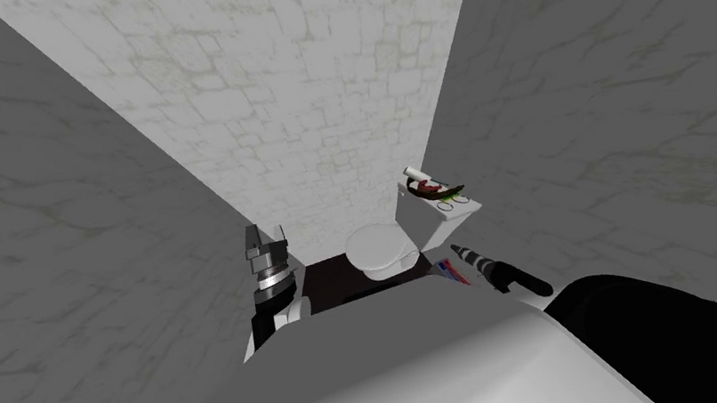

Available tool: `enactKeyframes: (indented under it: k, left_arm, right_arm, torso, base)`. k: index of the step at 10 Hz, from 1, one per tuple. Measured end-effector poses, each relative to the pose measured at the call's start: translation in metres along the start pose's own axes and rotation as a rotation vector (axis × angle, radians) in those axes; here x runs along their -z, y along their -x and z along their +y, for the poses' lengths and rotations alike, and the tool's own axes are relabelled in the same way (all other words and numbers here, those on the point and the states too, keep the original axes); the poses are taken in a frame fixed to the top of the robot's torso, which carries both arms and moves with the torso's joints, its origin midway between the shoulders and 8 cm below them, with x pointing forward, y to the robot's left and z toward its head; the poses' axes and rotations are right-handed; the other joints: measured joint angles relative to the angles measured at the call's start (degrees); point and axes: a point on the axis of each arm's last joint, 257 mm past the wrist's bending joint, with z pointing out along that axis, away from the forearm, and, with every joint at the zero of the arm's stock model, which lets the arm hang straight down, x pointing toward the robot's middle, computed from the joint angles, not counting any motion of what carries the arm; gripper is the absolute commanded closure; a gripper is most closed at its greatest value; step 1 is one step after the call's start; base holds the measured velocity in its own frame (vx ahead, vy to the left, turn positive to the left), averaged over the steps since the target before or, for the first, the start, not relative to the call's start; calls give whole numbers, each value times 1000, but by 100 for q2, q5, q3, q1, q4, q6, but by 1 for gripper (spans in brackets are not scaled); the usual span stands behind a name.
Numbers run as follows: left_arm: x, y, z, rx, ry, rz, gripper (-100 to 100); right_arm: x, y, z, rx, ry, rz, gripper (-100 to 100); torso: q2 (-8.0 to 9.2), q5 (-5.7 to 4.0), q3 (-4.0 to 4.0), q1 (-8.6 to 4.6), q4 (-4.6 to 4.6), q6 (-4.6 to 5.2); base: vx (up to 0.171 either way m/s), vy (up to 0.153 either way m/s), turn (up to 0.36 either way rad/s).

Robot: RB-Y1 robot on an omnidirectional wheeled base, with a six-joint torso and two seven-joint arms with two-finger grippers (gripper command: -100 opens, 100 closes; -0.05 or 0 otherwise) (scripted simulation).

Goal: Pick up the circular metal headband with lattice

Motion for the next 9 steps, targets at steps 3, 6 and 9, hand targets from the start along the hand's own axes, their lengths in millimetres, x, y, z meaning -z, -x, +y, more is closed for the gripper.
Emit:
enactKeyframes:
  k: [3,6,9]
  left_arm:
    - [0,0,0,0,0,0,0]
    - [0,0,0,0,0,0,0]
    - [0,0,0,0,0,0,0]
  right_arm:
    - [7,-7,-39,74,-115,57,-100]
    - [20,-3,-87,160,-231,118,-100]
    - [29,1,-121,233,-327,171,-100]
  torso:
    - [1,-1,1,-2,0,5]
    - [-3,0,-2,0,0,0]
    - [0,-1,0,-5,0,8]
  base:
    - [13,41,248]
    - [20,31,187]
    - [17,28,224]
